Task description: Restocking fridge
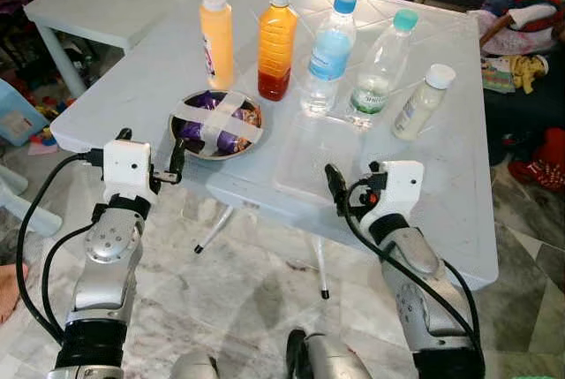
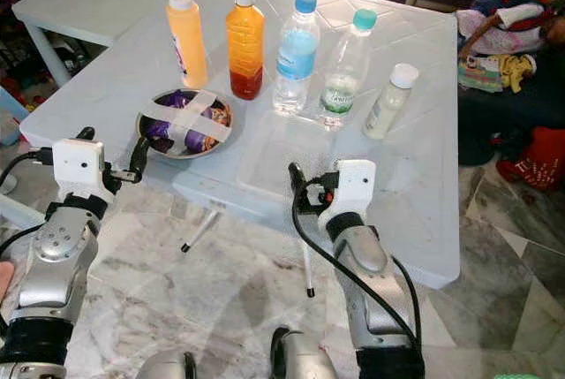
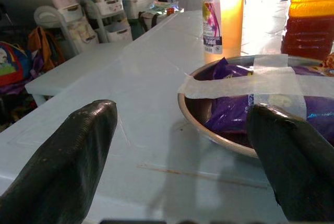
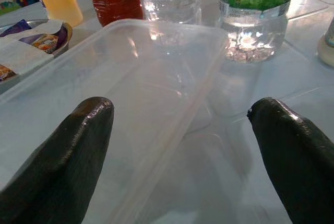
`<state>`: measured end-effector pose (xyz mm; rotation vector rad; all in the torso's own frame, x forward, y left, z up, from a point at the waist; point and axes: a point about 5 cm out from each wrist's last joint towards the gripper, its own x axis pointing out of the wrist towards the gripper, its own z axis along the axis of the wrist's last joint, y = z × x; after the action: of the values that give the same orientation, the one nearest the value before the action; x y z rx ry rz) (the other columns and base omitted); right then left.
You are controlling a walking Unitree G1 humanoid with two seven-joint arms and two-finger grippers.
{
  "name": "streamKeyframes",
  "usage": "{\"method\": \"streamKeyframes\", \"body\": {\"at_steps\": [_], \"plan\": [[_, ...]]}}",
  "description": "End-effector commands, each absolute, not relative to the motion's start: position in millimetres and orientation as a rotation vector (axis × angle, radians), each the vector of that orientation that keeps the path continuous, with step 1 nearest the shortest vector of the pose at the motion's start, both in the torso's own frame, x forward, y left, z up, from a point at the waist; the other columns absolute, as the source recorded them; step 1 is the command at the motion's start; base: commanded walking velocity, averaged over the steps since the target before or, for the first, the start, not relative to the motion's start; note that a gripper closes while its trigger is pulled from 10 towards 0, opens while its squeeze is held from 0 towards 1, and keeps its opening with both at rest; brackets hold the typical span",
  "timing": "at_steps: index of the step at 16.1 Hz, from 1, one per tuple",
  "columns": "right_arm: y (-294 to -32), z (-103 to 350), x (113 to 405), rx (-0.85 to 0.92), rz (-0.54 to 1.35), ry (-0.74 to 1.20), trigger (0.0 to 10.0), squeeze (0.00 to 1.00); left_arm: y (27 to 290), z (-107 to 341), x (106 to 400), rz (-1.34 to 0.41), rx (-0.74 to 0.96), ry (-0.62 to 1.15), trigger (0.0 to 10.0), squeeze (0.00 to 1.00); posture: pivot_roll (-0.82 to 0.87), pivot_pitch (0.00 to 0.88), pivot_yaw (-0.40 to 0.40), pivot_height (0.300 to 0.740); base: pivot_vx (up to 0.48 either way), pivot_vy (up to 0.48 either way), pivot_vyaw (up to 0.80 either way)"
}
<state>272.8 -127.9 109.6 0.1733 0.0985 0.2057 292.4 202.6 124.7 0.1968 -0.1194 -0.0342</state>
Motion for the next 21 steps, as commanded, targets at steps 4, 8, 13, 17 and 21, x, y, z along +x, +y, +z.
{"method": "streamKeyframes", "body": {"at_steps": [4,8,13,17,21], "plan": [[-128.7,109.3,275.0,0.299,0.197,0.134,10.0,0.0,198.8,123.7,293.1,-0.045,0.197,-0.122,10.0,0.0,-0.01,0.122,-0.053,0.74,0.0,0.0,0.0],[-123.4,108.1,269.9,0.373,0.287,0.179,10.0,0.0,198.0,123.7,292.8,-0.047,0.199,-0.125,10.0,0.0,-0.01,0.123,-0.054,0.74,0.0,0.0,0.0],[-124.0,109.5,267.4,0.58,0.307,0.199,10.0,0.0,196.0,123.6,292.7,-0.056,0.2,-0.125,10.0,0.0,-0.01,0.127,-0.054,0.74,0.0,0.0,0.0],[-134.8,103.8,271.6,0.51,0.188,0.206,10.0,0.0,196.0,124.2,293.3,-0.063,0.205,-0.126,10.0,0.0,-0.01,0.128,-0.05,0.74,0.0,0.0,0.0],[-134.0,102.4,274.9,0.531,0.173,0.224,10.0,0.0,193.5,125.2,294.0,-0.07,0.208,-0.129,10.0,0.0,0.0,0.128,-0.049,0.74,0.0,0.0,0.0]]}}
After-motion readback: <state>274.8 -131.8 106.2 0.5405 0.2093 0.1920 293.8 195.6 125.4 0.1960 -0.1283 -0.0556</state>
